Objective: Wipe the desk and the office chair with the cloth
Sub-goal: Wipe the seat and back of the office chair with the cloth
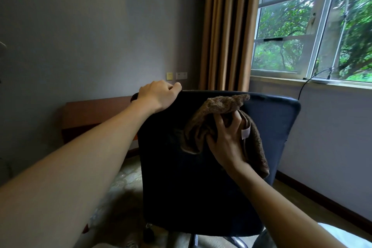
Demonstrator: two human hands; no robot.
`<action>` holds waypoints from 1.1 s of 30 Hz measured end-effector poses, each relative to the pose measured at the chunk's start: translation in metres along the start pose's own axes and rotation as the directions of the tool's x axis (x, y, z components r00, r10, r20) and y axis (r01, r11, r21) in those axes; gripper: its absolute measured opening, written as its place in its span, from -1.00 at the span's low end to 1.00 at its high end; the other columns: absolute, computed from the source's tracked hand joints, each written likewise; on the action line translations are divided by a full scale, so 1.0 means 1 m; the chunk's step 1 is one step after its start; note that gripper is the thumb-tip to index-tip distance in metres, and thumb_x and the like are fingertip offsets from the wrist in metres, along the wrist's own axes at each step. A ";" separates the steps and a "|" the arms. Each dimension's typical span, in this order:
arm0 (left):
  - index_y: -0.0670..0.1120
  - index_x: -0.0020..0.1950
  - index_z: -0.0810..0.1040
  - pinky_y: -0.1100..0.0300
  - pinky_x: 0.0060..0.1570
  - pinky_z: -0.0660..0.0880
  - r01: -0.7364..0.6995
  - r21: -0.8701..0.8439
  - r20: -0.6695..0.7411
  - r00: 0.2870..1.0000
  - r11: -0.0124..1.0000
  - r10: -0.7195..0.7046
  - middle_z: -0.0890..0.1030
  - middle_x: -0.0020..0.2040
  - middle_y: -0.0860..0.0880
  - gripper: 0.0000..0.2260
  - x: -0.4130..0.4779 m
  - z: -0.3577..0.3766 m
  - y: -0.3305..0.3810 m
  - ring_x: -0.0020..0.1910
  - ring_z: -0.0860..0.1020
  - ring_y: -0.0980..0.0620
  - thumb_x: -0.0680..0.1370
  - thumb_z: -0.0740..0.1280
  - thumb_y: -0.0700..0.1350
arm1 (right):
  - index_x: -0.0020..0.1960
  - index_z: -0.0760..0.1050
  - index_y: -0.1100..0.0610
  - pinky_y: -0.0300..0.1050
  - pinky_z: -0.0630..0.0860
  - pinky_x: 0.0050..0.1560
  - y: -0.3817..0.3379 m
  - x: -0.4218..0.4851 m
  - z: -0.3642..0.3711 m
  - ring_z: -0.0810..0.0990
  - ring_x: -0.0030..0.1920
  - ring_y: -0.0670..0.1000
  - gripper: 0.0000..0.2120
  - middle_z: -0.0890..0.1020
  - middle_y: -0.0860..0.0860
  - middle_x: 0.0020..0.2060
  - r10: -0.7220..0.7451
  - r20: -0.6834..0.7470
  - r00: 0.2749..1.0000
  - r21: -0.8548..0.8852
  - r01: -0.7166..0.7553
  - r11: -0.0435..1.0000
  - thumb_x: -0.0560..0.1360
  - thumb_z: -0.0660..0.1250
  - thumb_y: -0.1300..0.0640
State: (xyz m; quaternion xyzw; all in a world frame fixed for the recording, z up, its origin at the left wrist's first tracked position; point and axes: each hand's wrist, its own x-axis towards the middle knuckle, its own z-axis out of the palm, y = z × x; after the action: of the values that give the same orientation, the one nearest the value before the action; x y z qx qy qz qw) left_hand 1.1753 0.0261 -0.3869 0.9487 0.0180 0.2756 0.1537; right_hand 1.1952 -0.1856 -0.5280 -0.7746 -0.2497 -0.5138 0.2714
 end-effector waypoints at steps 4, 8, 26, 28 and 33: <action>-0.01 -0.37 0.37 0.03 -0.04 0.35 -0.020 0.038 -0.082 0.996 0.999 0.023 0.50 -0.29 -0.04 -0.51 -0.008 0.005 0.013 -0.25 0.44 -0.06 0.69 -0.03 0.12 | 0.48 0.37 0.10 -0.13 -0.05 0.56 -0.005 0.011 -0.008 0.13 0.45 0.21 -0.28 0.10 0.16 0.44 -0.037 -0.014 0.999 0.004 0.037 0.999 0.38 0.52 0.25; -0.02 -0.08 0.55 0.02 0.14 0.28 -0.314 0.092 -0.259 0.909 0.945 0.327 0.61 0.00 -0.05 -0.63 -0.019 0.027 0.027 0.04 0.50 -0.10 0.69 0.00 0.02 | 0.46 0.42 0.17 -0.34 -0.19 0.53 -0.008 0.020 -0.010 0.14 0.44 0.17 -0.33 0.09 0.13 0.44 -0.059 0.005 0.998 0.066 0.058 0.996 0.37 0.51 0.29; -0.24 0.55 0.29 -0.17 0.51 0.16 -0.748 0.095 -0.353 0.592 0.657 0.725 0.24 0.57 -0.23 -0.49 -0.071 0.097 0.113 0.57 0.20 -0.17 0.63 0.15 -0.07 | 0.56 0.21 0.27 0.22 0.05 0.56 0.055 0.000 -0.041 0.21 0.48 0.31 -0.47 0.27 0.28 0.49 -0.210 0.011 0.978 -0.277 0.204 0.939 0.65 0.18 0.09; -0.23 0.57 0.25 -0.17 0.52 0.15 -0.759 0.115 -0.335 0.578 0.641 0.744 0.20 0.59 -0.22 -0.46 -0.072 0.108 0.118 0.60 0.13 -0.16 0.61 0.23 -0.11 | 0.56 0.07 0.29 0.32 0.17 0.45 0.058 0.000 -0.043 0.26 0.39 0.38 -0.42 0.29 0.25 0.44 -0.321 -0.033 0.947 -0.346 0.290 0.892 0.62 0.19 0.15; -0.22 0.60 0.18 -0.17 0.55 0.10 -0.770 0.147 -0.337 0.551 0.621 0.763 0.11 0.62 -0.19 -0.40 -0.074 0.127 0.132 0.62 0.02 -0.15 0.58 0.27 -0.21 | 0.57 0.09 0.22 0.24 0.18 0.46 0.072 -0.001 -0.059 0.26 0.40 0.33 -0.39 0.18 0.15 0.47 -0.157 -0.099 0.983 -0.277 0.124 0.953 0.61 0.23 0.08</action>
State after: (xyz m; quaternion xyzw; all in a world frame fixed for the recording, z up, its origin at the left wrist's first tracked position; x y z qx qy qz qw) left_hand 1.1733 -0.1438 -0.4867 0.7905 -0.3707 0.4871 0.0205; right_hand 1.2039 -0.2784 -0.5215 -0.7523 -0.2152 -0.6066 0.1408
